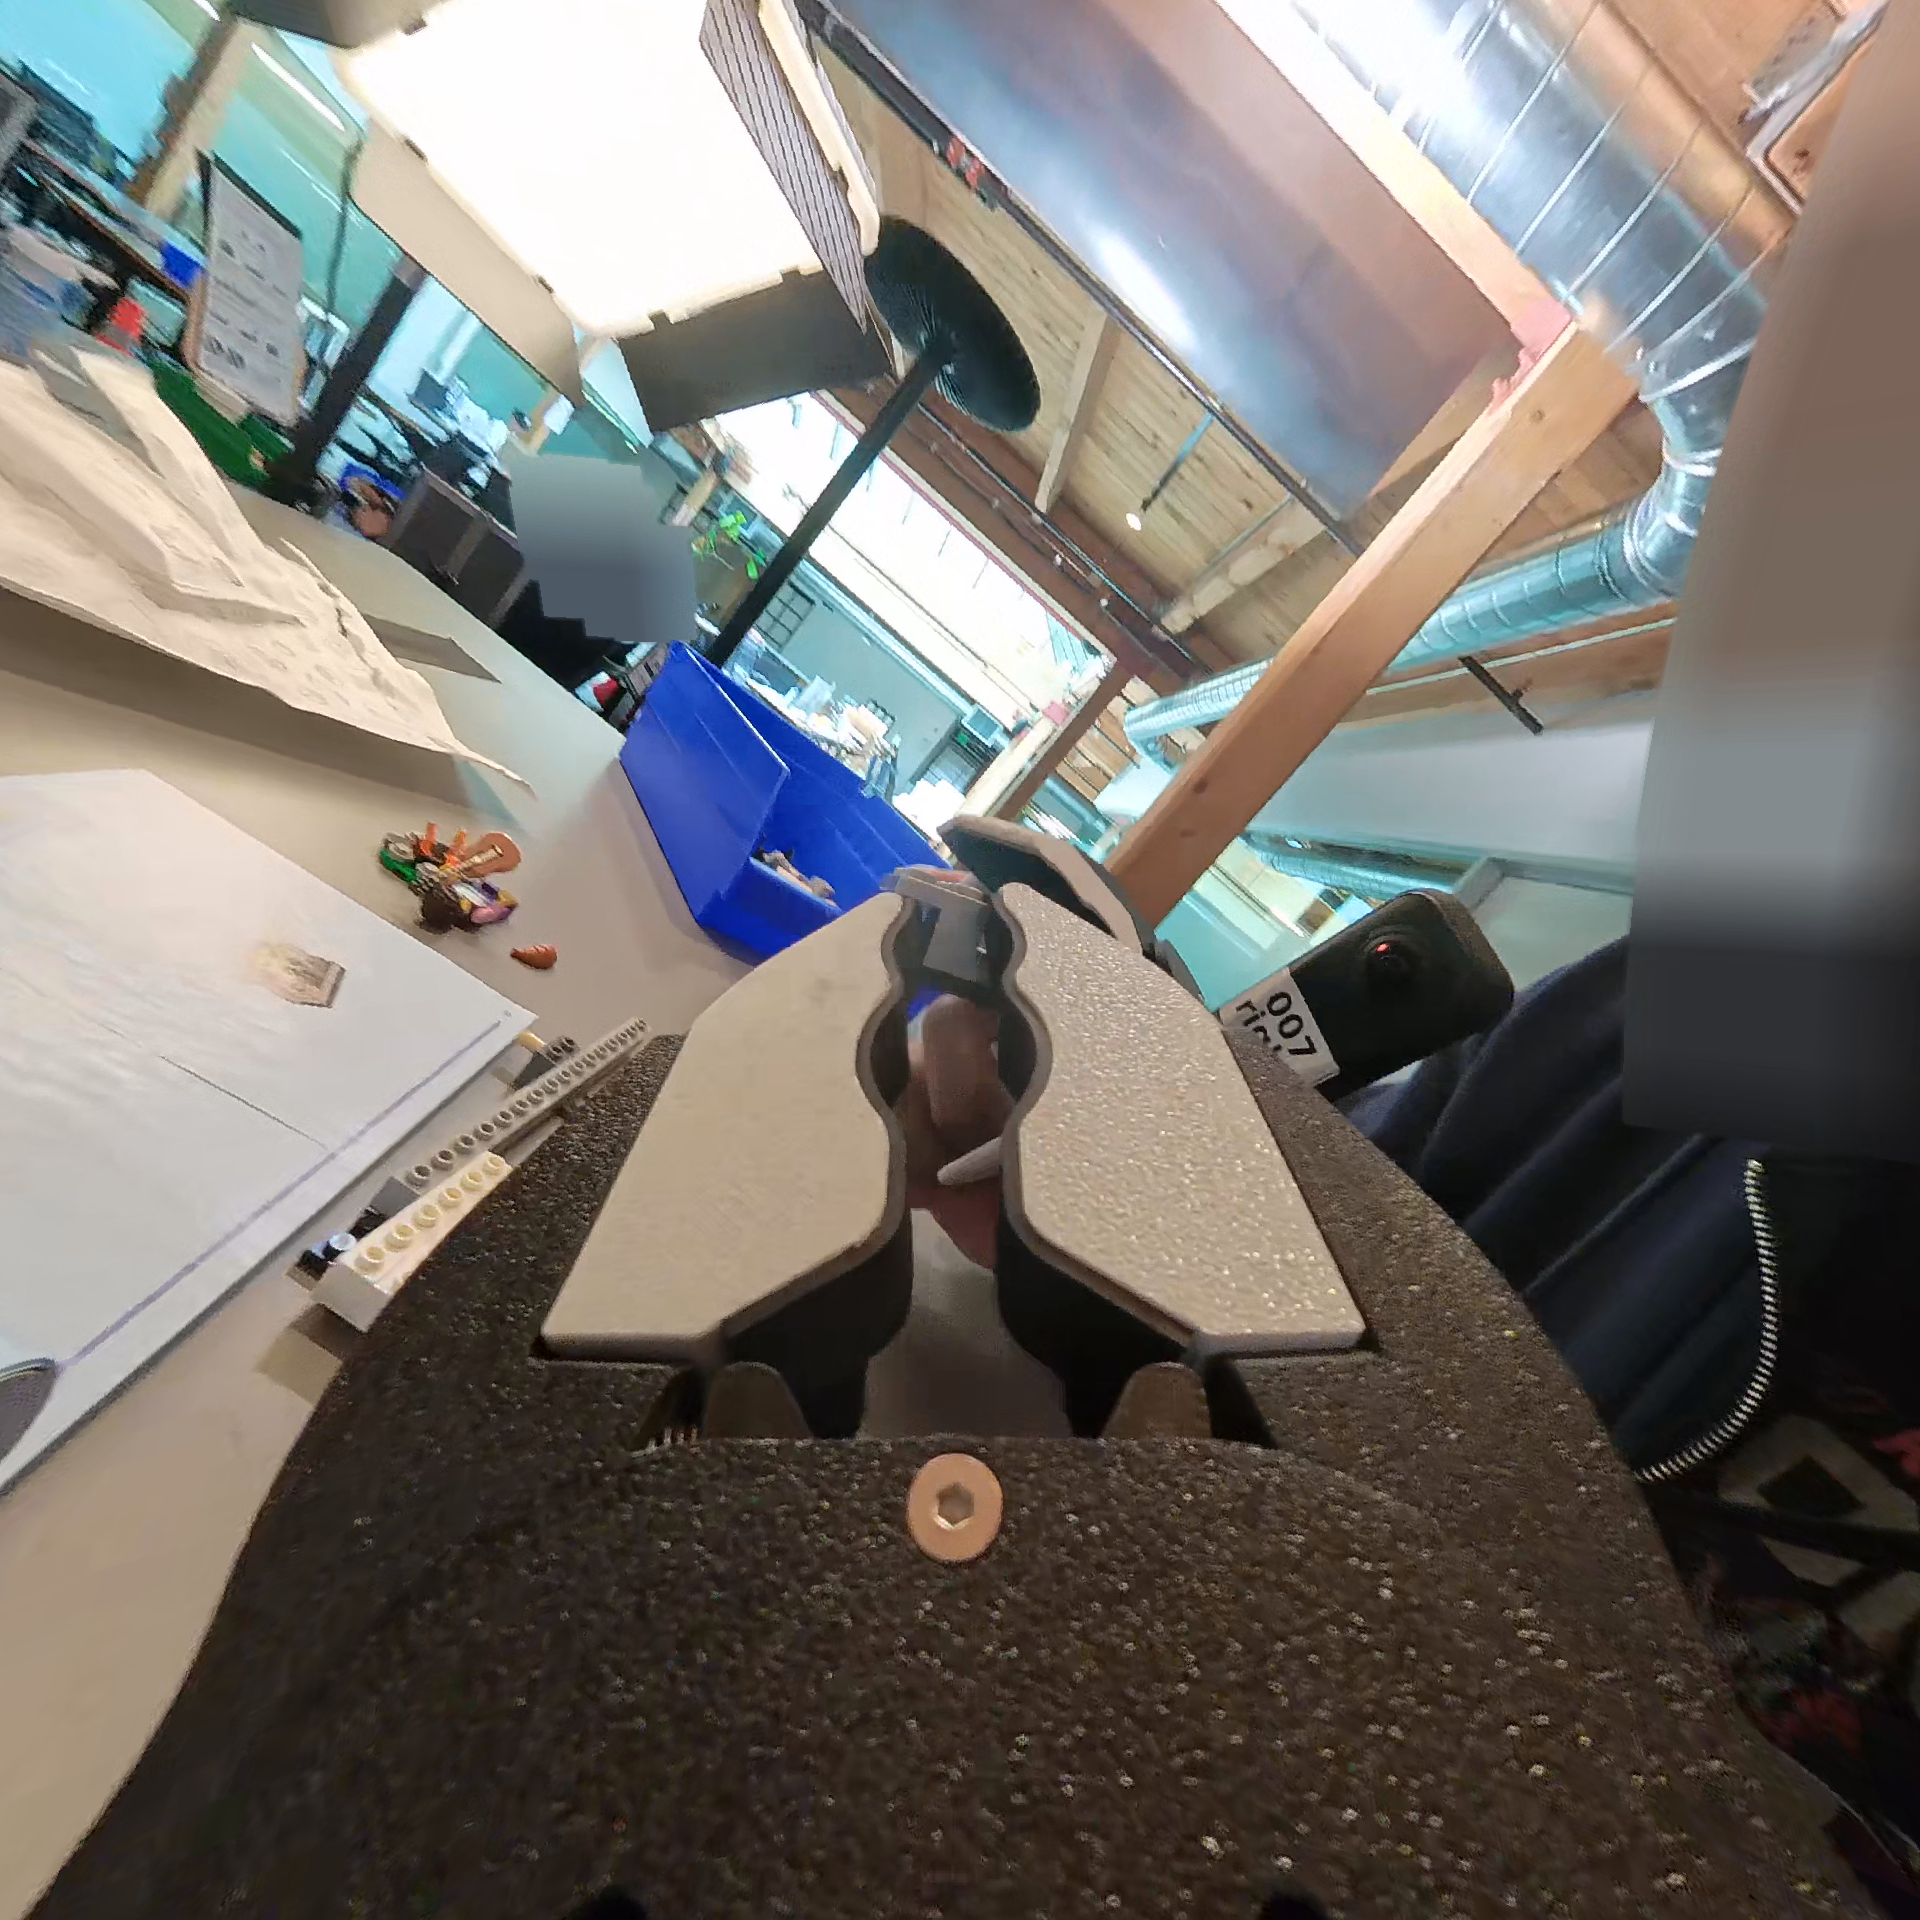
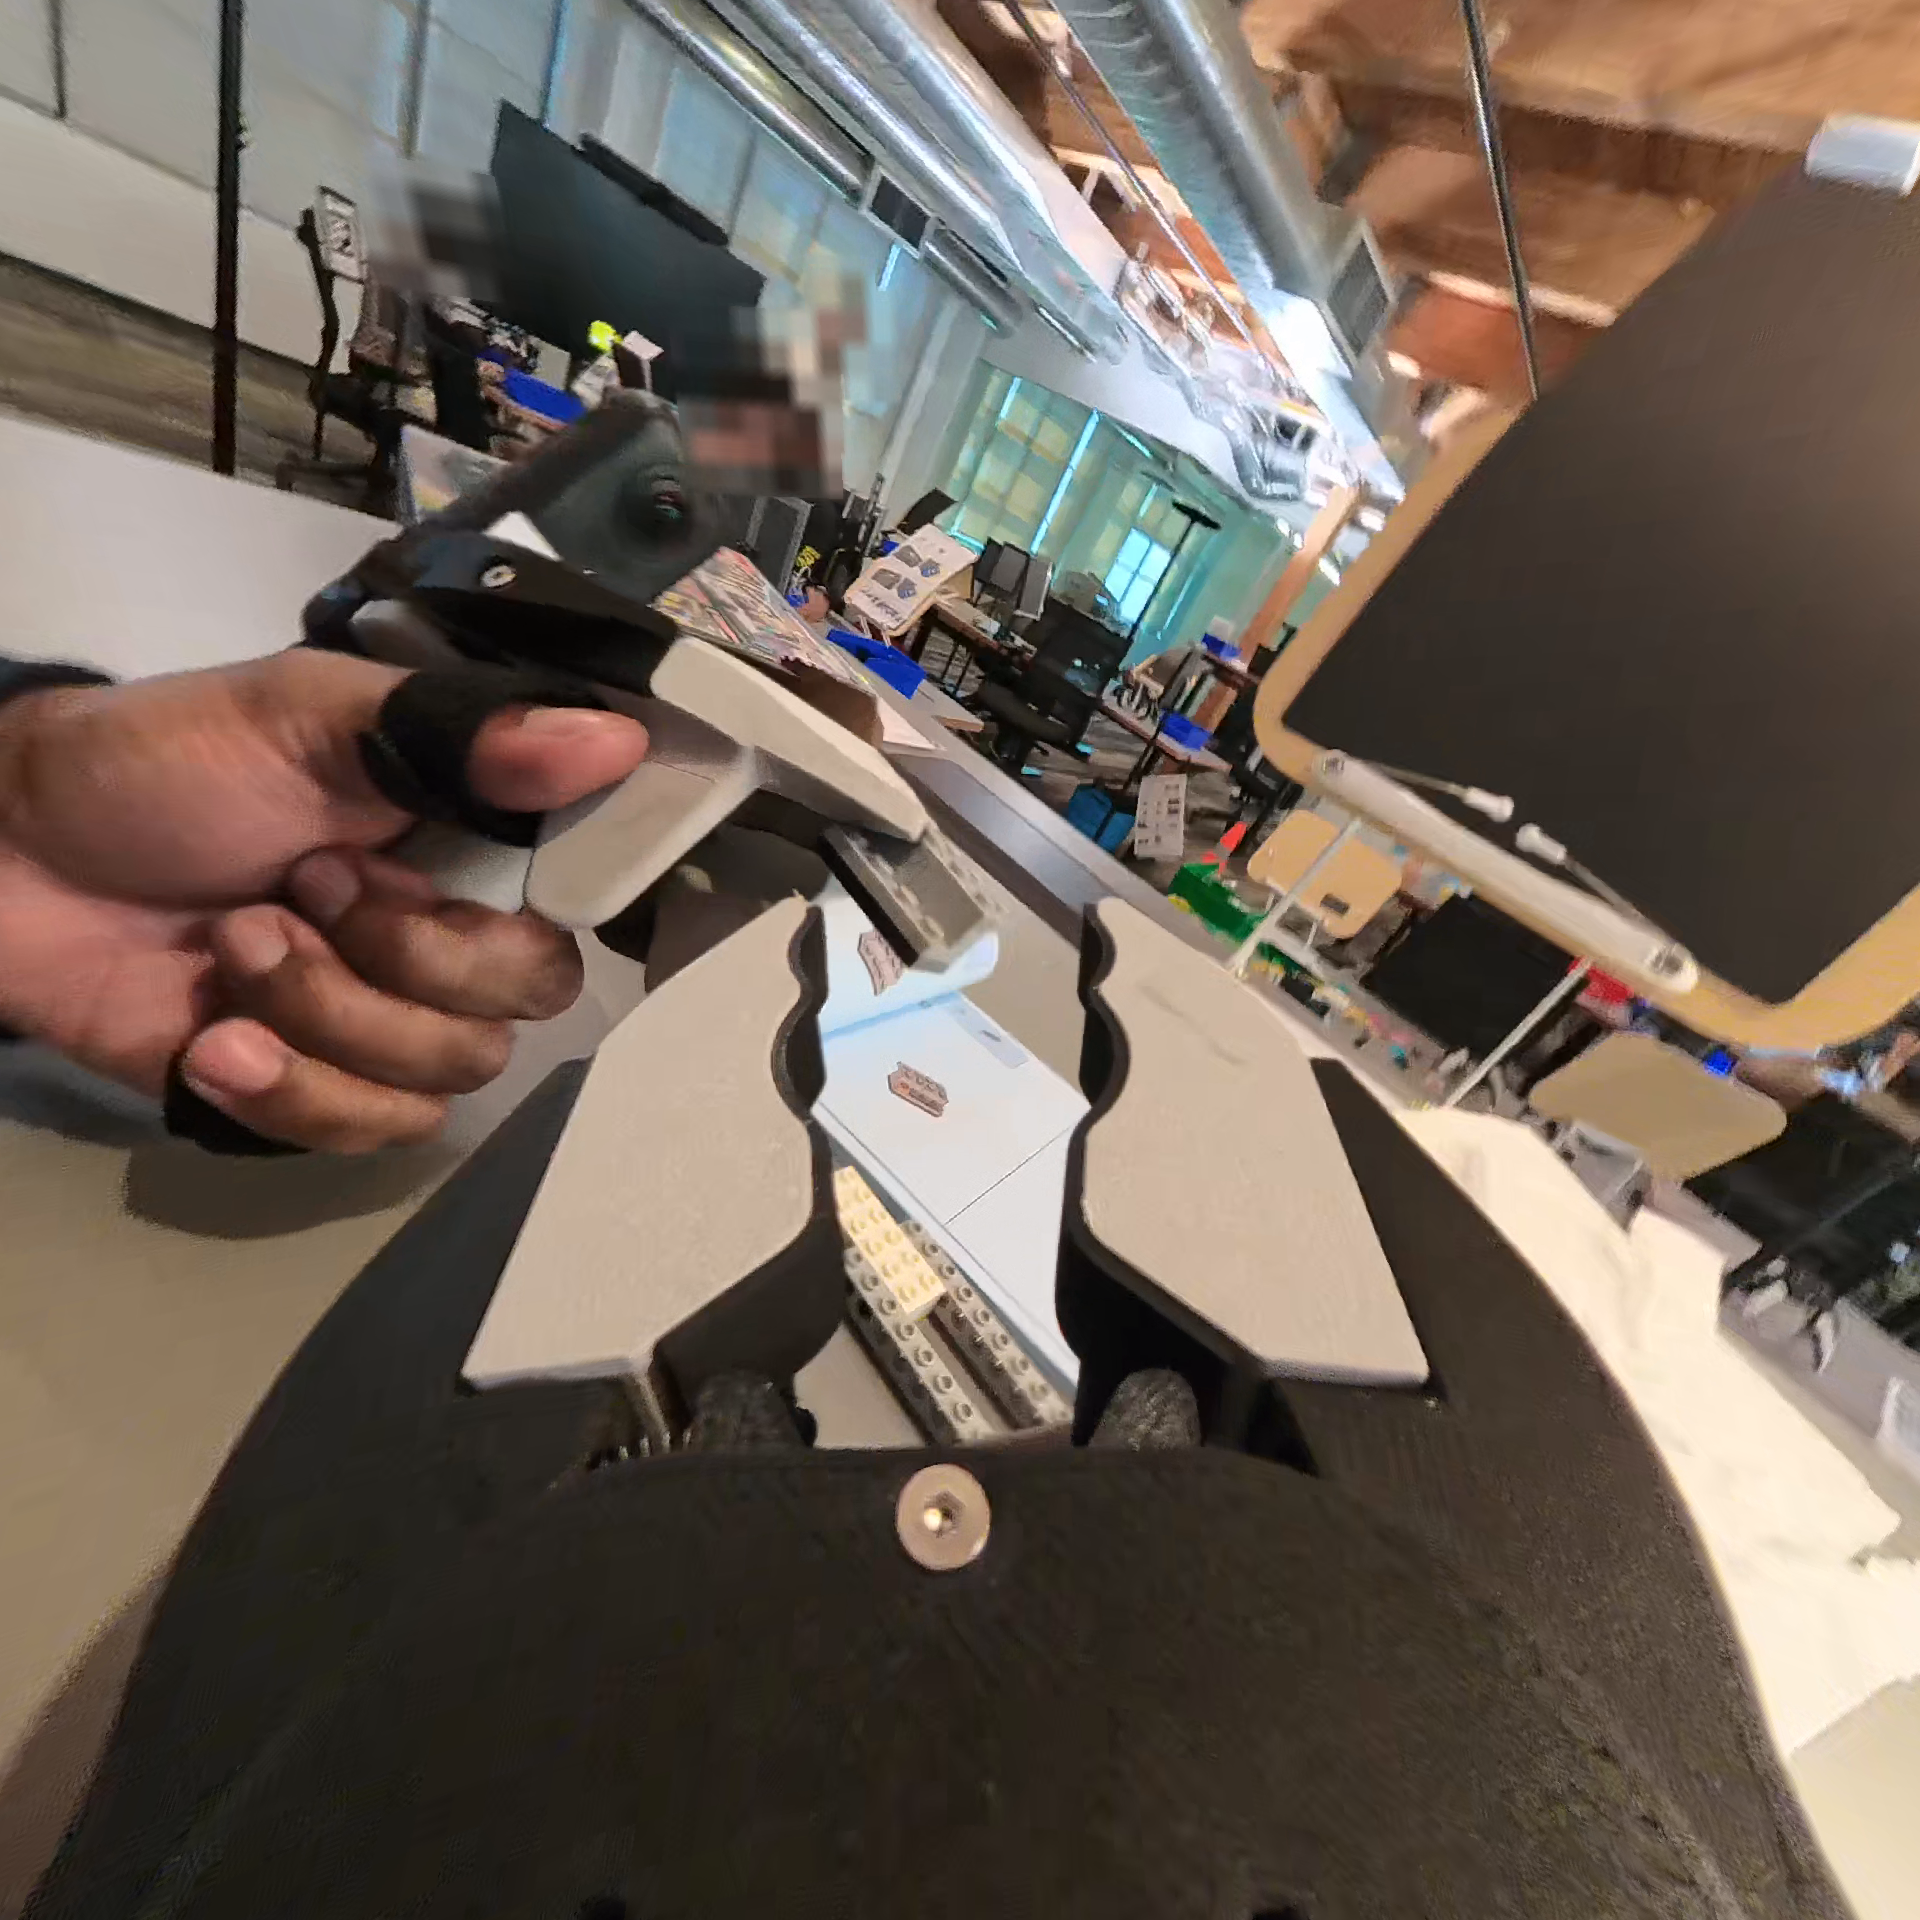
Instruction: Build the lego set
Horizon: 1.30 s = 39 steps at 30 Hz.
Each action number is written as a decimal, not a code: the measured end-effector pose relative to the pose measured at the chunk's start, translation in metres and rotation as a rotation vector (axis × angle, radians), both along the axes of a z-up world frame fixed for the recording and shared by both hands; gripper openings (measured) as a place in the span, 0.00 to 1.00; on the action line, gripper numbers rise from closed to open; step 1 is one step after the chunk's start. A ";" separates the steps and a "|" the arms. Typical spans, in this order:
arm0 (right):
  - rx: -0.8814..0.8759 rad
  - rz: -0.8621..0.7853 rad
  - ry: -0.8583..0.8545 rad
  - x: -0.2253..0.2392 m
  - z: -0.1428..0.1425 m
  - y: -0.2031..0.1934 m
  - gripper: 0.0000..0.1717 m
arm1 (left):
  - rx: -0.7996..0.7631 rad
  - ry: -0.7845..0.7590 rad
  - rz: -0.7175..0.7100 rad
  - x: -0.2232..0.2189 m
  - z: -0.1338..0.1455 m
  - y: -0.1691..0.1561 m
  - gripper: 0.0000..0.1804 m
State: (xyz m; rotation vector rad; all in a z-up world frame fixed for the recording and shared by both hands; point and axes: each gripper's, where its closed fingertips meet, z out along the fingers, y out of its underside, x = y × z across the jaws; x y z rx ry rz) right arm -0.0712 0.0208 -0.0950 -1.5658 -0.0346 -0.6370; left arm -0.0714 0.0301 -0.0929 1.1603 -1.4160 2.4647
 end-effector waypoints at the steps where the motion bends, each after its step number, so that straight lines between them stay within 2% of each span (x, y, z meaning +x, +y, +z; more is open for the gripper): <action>1: -0.006 -0.009 0.041 0.001 -0.002 0.001 0.27 | 0.007 -0.009 0.045 0.003 0.000 0.003 0.06; 5: -0.019 -0.009 0.200 -0.004 -0.012 0.007 0.25 | 0.109 -0.106 0.243 0.006 0.005 0.011 0.07; 10: 0.022 0.032 0.379 -0.005 -0.016 0.008 0.23 | 0.307 -0.198 0.332 0.003 0.002 -0.004 0.07; 14: 0.037 0.064 0.393 -0.001 -0.013 0.005 0.23 | 0.343 -0.205 0.280 -0.001 -0.002 -0.017 0.07; 19: 0.045 0.179 0.344 -0.004 -0.007 0.004 0.23 | 0.270 -0.199 0.186 -0.005 0.002 -0.018 0.08; 28: -0.040 0.460 0.208 -0.018 -0.007 -0.007 0.22 | 0.078 -0.044 -0.152 -0.019 0.002 -0.028 0.12; 32: -0.092 0.495 0.144 -0.023 -0.013 -0.010 0.22 | -0.010 0.044 -0.250 -0.020 -0.002 -0.029 0.09; 39: -0.116 0.424 0.080 -0.018 -0.016 -0.008 0.22 | -0.032 0.077 -0.254 -0.017 -0.006 -0.026 0.07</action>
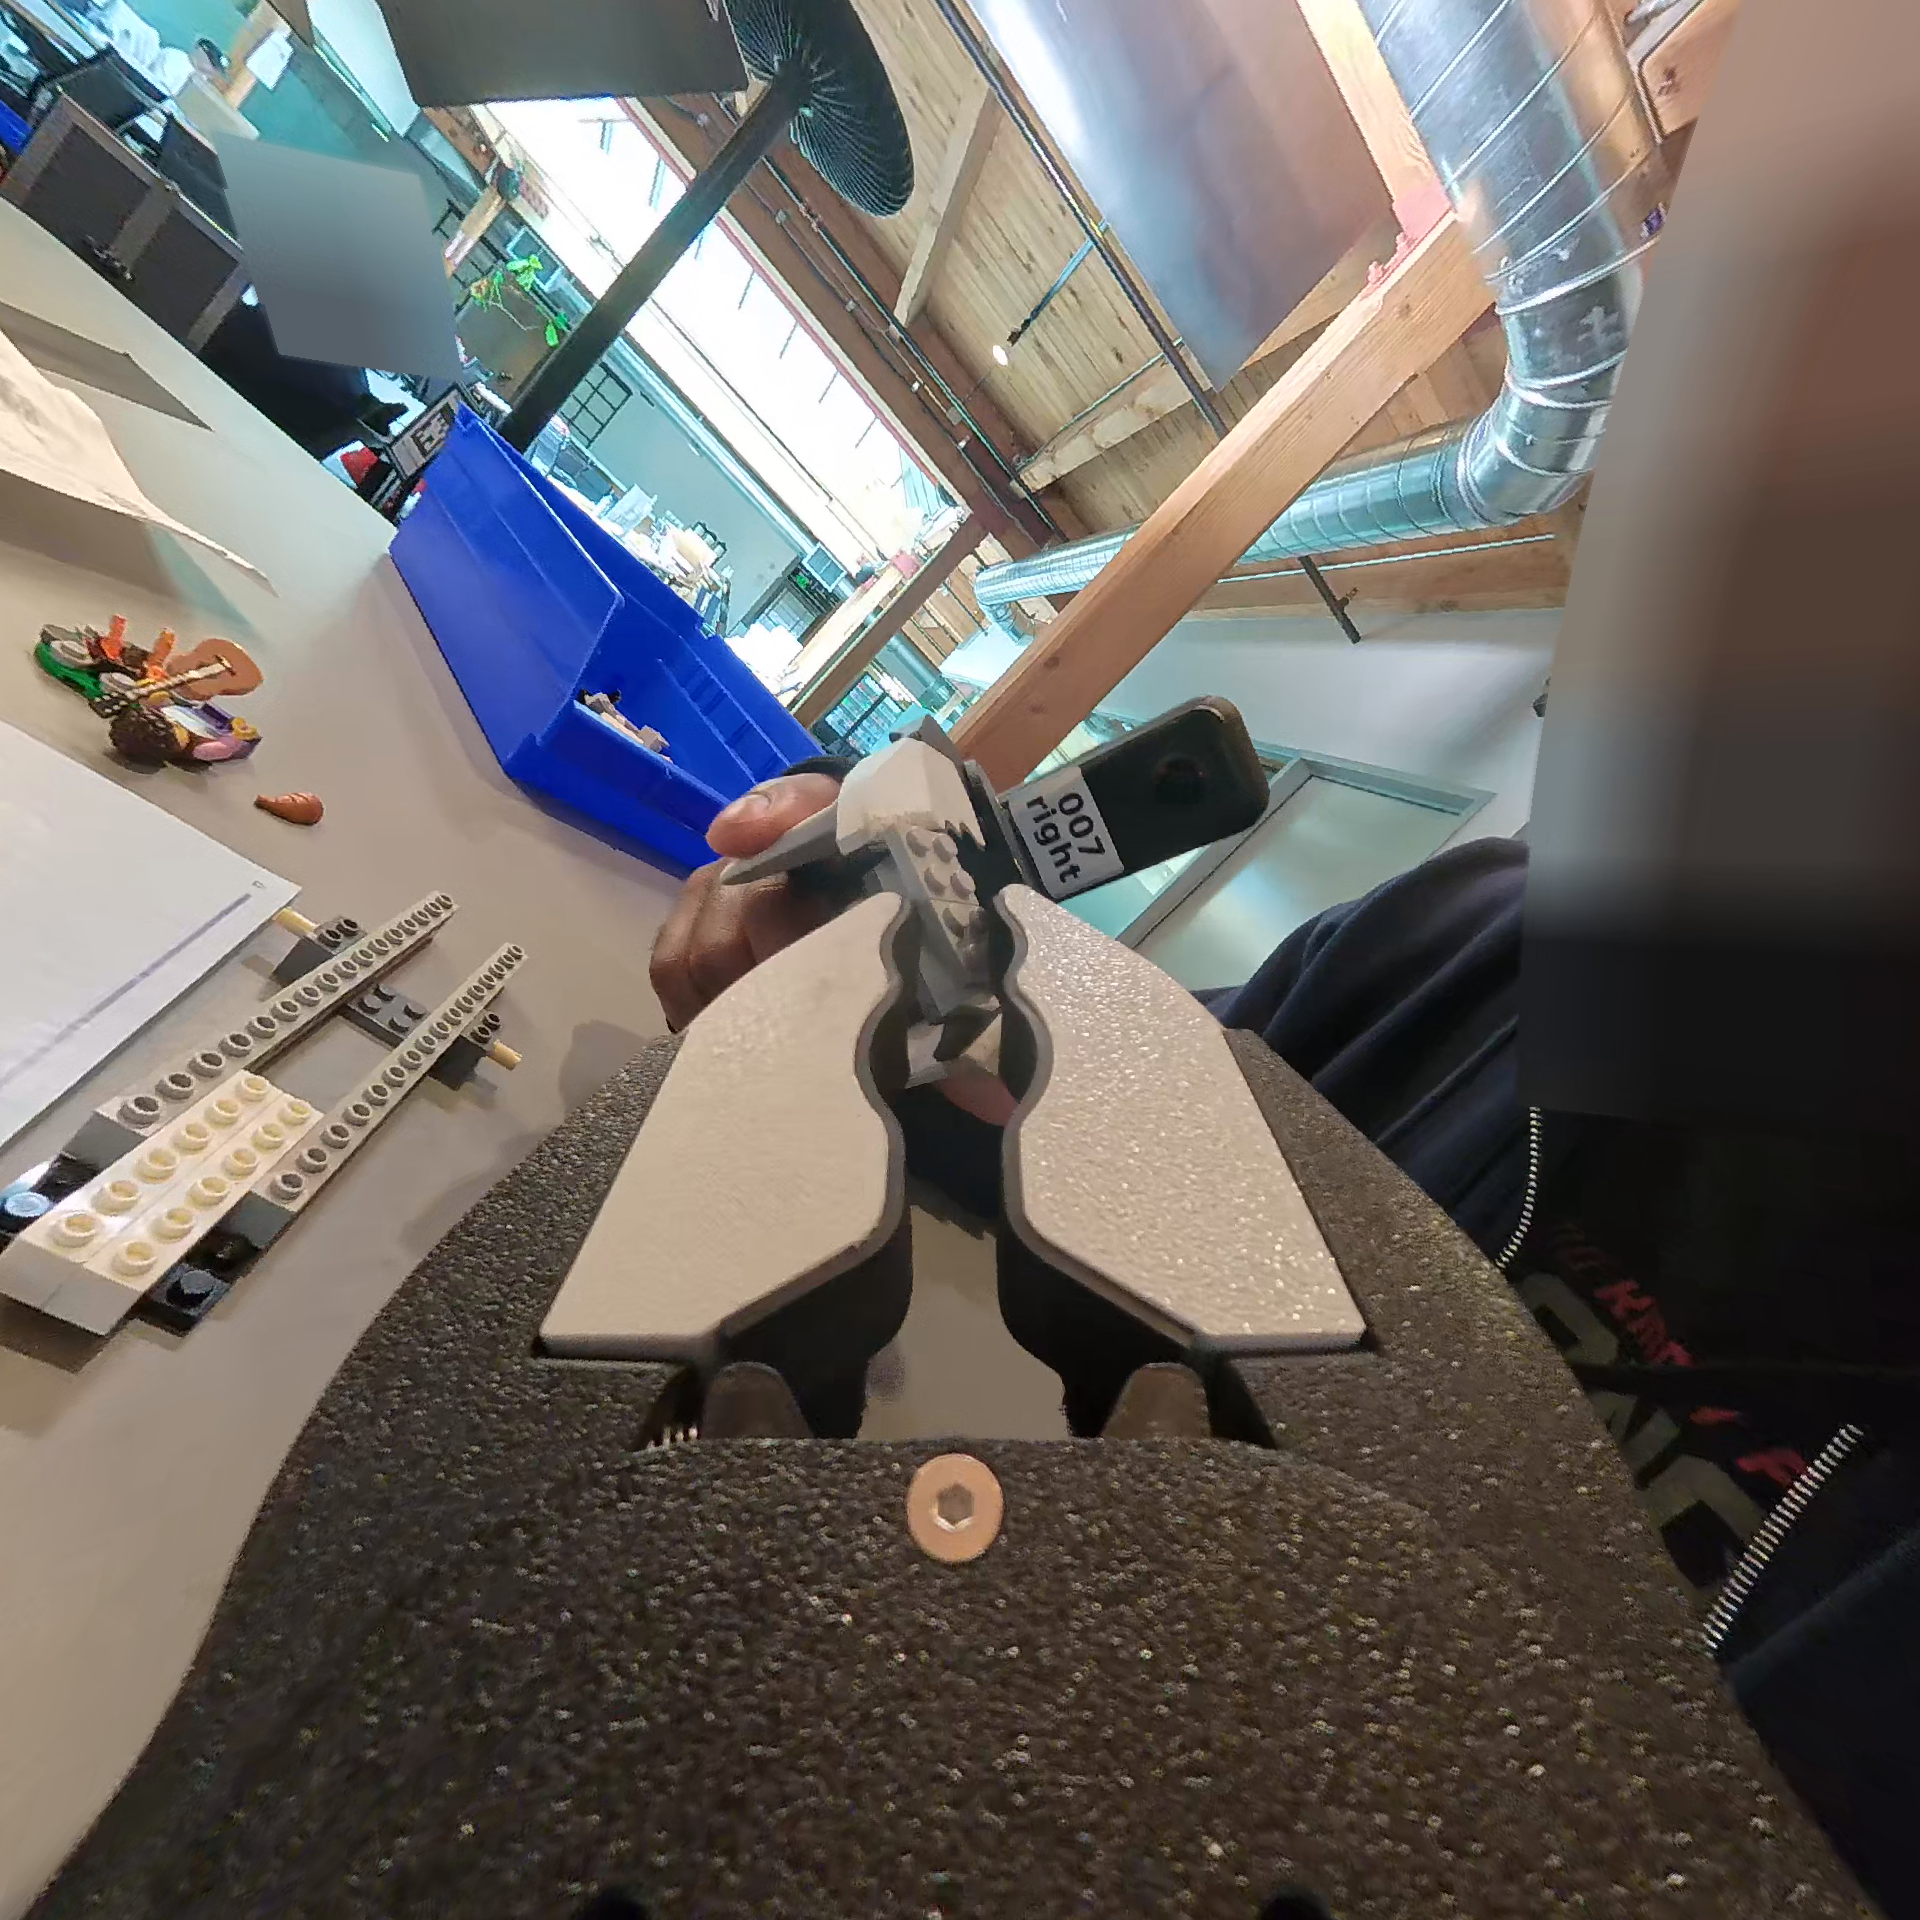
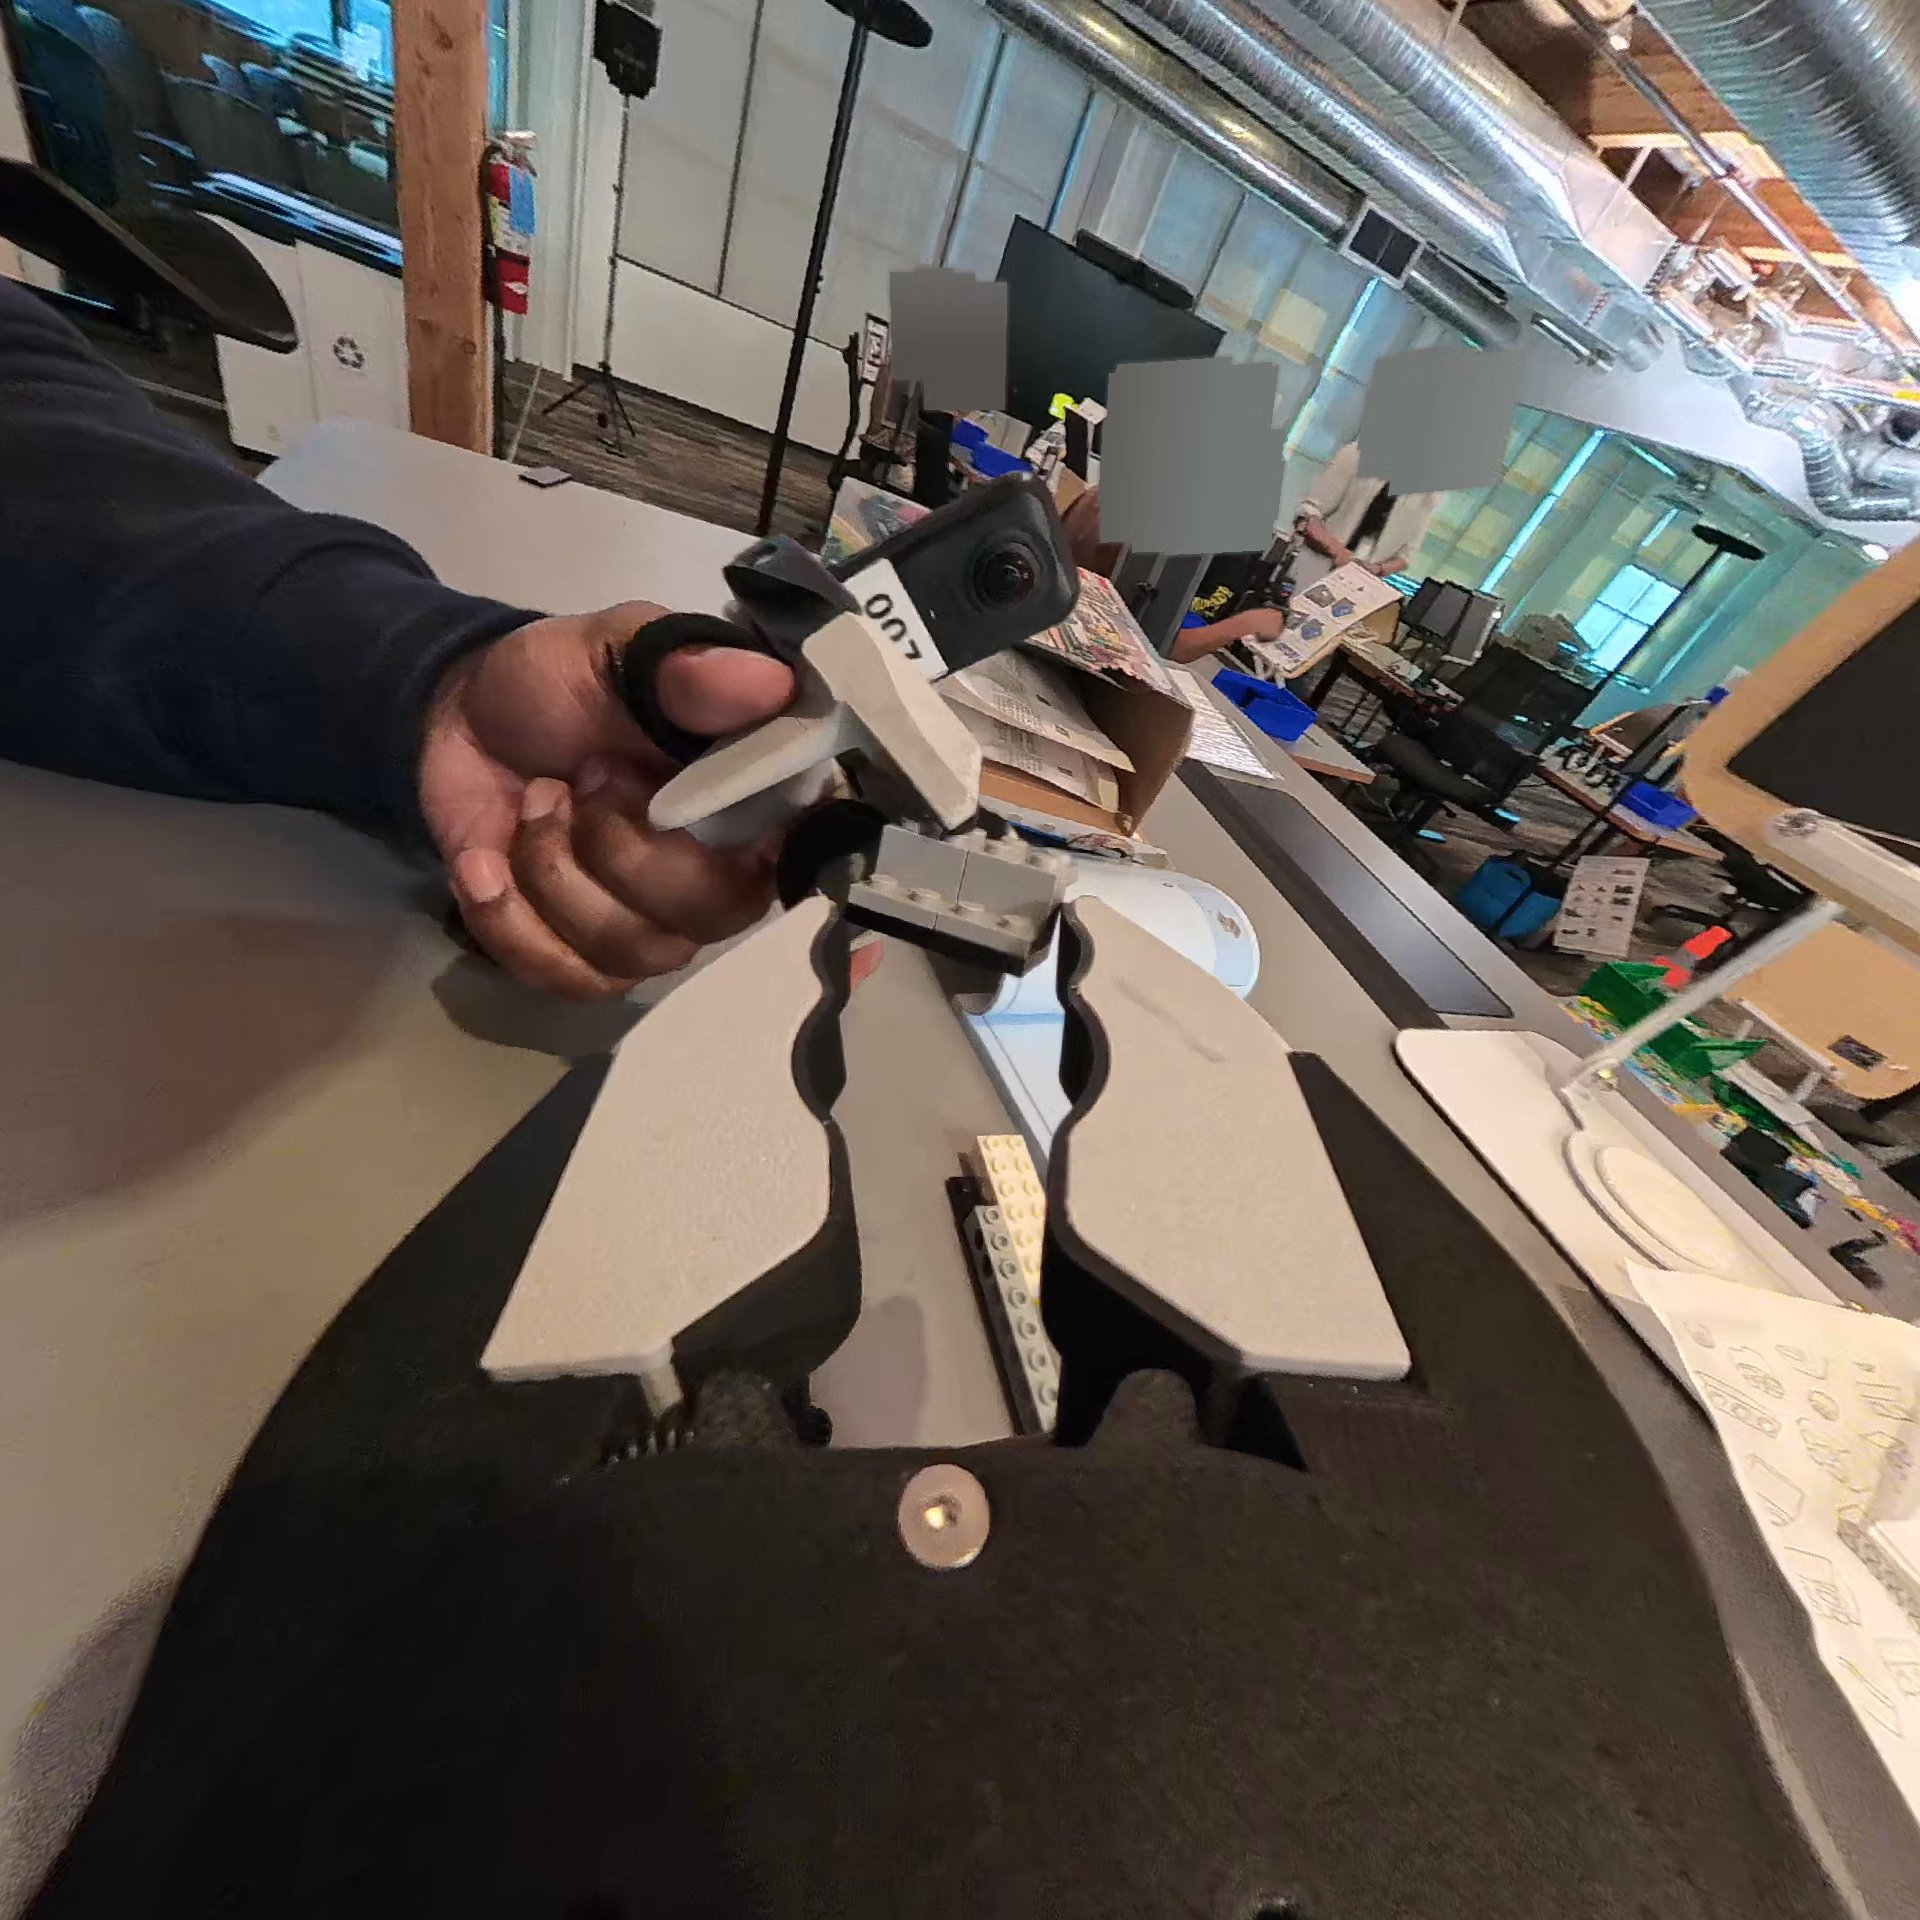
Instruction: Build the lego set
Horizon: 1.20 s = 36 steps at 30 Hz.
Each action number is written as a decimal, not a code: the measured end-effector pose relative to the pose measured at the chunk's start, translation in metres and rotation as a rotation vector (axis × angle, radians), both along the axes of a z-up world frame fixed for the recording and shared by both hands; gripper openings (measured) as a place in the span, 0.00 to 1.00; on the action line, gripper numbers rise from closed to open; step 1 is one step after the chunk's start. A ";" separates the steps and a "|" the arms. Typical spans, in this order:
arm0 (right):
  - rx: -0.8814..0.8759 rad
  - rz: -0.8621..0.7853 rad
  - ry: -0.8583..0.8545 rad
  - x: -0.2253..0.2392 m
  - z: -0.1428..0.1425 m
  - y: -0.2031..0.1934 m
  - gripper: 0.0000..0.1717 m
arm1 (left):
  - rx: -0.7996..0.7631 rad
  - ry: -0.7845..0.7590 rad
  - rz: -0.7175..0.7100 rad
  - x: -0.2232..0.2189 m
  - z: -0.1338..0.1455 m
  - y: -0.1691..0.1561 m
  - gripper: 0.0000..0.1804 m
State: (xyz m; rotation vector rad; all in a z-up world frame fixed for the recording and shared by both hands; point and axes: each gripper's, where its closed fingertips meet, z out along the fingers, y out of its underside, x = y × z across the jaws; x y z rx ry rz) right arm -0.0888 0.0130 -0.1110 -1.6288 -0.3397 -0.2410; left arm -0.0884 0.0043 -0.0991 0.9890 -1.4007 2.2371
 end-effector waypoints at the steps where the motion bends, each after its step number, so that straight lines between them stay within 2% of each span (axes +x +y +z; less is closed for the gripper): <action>1: 0.001 -0.026 -0.008 0.002 0.000 0.001 0.22 | -0.006 0.001 0.013 0.002 0.000 0.002 0.06; 6: 0.030 -0.172 0.004 0.011 0.004 0.008 0.26 | -0.054 -0.018 0.157 0.014 0.006 0.023 0.06; 9: 0.006 -0.287 -0.040 0.017 -0.001 0.014 0.31 | -0.005 -0.028 0.201 0.016 0.003 0.022 0.05; 13: -0.013 -0.364 -0.072 0.024 -0.007 0.015 0.23 | 0.015 -0.025 0.193 0.015 0.000 0.015 0.04; 17: 0.016 -0.301 -0.071 0.022 -0.004 0.012 0.21 | -0.004 -0.012 0.146 0.012 0.001 0.012 0.05; 20: 0.033 -0.255 0.007 0.018 -0.003 0.013 0.21 | 0.008 -0.049 0.171 0.012 0.003 0.013 0.06; 25: 0.097 -0.049 0.219 0.001 0.008 0.010 0.21 | 0.158 -0.229 0.235 0.007 0.010 0.011 0.19; 29: 0.107 0.083 0.313 -0.012 0.012 0.008 0.21 | 0.242 -0.377 0.217 -0.005 0.016 0.006 0.29; 32: 0.099 0.123 0.321 -0.016 0.011 0.007 0.21 | 0.312 -0.460 0.193 -0.012 0.013 -0.001 0.29; 36: 0.069 0.163 0.292 -0.025 0.008 0.007 0.21 | 0.329 -0.519 0.178 -0.020 0.014 -0.007 0.22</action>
